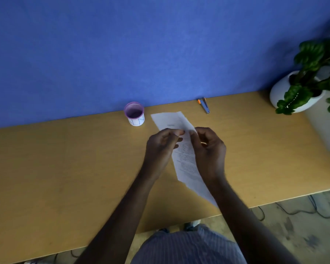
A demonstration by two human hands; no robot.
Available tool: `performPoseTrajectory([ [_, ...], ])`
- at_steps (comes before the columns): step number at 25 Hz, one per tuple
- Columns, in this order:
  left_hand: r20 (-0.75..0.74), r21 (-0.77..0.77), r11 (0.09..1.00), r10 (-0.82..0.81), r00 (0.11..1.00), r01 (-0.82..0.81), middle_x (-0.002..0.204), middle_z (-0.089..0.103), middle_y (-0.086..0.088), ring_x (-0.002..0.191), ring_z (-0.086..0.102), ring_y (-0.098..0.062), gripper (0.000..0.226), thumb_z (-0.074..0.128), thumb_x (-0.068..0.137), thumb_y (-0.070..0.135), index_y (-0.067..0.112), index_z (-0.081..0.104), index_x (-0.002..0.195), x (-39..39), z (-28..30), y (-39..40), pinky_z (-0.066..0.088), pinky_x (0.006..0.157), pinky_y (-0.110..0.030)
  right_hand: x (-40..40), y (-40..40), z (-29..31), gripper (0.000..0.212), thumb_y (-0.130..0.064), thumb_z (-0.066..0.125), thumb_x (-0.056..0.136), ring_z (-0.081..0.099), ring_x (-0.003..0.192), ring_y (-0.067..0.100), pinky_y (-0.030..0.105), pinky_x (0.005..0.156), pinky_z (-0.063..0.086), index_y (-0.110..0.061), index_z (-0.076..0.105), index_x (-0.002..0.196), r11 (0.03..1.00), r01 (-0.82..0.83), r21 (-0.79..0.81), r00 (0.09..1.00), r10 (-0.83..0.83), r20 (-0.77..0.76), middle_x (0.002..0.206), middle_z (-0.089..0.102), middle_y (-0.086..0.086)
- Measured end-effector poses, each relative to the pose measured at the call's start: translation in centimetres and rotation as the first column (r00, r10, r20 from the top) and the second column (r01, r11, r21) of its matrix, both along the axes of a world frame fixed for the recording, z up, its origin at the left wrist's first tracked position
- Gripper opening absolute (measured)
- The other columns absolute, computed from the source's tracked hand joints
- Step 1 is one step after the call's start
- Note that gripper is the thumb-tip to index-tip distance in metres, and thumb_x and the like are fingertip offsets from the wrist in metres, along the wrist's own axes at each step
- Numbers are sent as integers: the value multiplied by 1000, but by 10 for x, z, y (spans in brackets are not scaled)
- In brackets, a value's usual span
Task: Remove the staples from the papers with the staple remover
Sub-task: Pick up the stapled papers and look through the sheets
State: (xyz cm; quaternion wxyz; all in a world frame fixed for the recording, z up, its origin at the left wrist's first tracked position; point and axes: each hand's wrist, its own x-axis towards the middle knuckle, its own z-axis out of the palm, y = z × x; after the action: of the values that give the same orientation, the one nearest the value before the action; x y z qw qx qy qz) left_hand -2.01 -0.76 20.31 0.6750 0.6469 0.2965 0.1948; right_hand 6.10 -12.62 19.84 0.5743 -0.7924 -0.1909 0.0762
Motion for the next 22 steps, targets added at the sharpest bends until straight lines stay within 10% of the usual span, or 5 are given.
performPoseTrajectory([
  [4,24,301,943,142,990,-143,111,74,9,99,67,-3,17,66,97,21,19,73,112,1,8,13,56,80,-27,5,-6,9,13,-27,63,104,70,75,6,19,64,54,-26,73,97,998,-35,47,994,40,-102,87,76,-11],
  [9,-56,794,608,47,997,16,129,64,9,122,53,-4,49,76,86,36,22,62,131,21,39,33,18,109,-8,27,-18,19,14,-26,63,105,75,75,23,35,64,60,-22,76,101,953,-292,83,908,303,-290,88,79,2],
  [14,-533,166,753,-475,700,637,89,75,19,84,70,1,28,82,76,52,36,75,98,49,57,52,52,72,-21,62,-20,14,18,-33,71,99,68,74,17,35,67,55,-18,76,91,865,-497,71,786,483,-386,86,76,11],
  [22,-560,-56,919,-353,749,391,81,79,-4,69,71,-13,29,86,77,40,15,77,90,78,-23,35,50,66,-30,115,-23,-57,17,-26,89,81,71,78,11,30,71,57,-24,72,84,916,-395,-71,807,309,-503,86,79,1],
])
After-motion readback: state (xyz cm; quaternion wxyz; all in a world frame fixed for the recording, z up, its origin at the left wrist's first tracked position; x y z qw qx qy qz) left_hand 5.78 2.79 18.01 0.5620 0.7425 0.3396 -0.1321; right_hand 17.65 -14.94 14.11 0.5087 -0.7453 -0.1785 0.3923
